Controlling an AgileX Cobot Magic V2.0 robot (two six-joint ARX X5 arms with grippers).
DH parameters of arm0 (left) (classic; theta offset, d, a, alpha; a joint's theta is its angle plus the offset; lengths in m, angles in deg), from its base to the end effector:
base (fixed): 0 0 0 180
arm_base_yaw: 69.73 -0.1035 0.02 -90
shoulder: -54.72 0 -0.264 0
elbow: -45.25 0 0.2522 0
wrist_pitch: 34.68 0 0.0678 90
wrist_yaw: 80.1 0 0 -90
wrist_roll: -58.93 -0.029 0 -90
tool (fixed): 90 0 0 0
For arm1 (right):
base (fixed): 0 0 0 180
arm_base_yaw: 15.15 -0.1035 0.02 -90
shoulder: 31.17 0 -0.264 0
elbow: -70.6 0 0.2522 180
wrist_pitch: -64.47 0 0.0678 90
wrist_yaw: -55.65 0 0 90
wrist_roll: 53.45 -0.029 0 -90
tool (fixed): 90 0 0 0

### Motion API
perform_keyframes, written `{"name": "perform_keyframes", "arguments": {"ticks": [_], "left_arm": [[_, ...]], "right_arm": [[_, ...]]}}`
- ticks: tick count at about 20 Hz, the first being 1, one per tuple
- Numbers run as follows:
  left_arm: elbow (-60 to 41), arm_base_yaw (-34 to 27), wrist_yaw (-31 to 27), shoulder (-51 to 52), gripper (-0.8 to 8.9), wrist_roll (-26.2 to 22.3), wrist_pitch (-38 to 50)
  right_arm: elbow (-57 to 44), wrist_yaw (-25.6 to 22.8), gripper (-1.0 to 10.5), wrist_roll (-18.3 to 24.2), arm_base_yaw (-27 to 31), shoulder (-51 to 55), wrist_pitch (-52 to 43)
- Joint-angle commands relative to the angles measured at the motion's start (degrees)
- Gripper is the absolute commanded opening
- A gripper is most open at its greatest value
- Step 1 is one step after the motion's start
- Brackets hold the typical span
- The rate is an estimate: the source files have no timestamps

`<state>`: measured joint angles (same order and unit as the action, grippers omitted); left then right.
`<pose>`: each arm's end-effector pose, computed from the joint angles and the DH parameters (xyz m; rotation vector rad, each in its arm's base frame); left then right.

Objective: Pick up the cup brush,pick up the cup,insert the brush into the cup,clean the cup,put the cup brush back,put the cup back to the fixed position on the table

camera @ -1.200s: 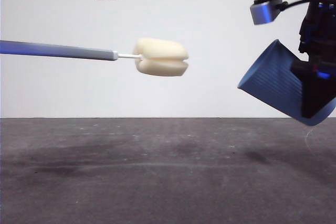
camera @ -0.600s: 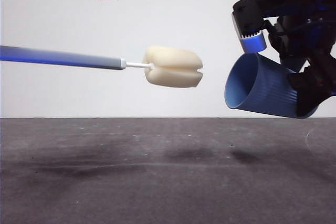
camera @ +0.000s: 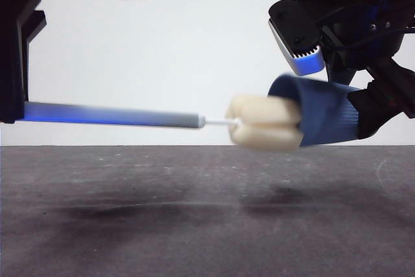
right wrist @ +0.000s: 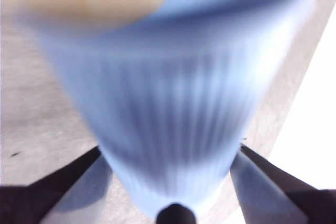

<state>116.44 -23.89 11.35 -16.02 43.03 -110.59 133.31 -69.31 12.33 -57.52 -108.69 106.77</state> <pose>0.1454 -0.1507 0.2610 0.7373 1.1588 -0.8793 0.2007 0.1606 0.2199 -1.7031 0.6622 0.5866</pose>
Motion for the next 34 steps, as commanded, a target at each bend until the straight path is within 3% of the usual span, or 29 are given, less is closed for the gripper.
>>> {"name": "perform_keyframes", "arguments": {"ticks": [1,5,16,23,34], "left_arm": [[0.07,0.31,-0.94,-0.26,-0.09,-0.24,1.99],[0.07,0.2,-1.9,0.02,-0.08,-0.68,0.26],[0.07,0.17,-2.89,2.82,-0.09,-1.07,-1.01],[0.07,0.28,2.16,2.75,-0.09,-1.29,4.96],[0.07,0.61,3.56,-1.4,-0.09,0.09,13.99]], "right_arm": [[0.2,1.29,-0.2,1.33,-1.46,-0.39,-0.52],[0.2,-1.49,-0.2,3.63,-1.6,-0.39,1.11],[0.2,-1.03,-0.2,2.49,-1.57,-0.39,3.56],[0.2,2.05,-0.2,1.07,-3.04,-0.39,2.8],[0.2,4.07,-0.2,-1.07,-6.95,-0.52,1.4]]}}
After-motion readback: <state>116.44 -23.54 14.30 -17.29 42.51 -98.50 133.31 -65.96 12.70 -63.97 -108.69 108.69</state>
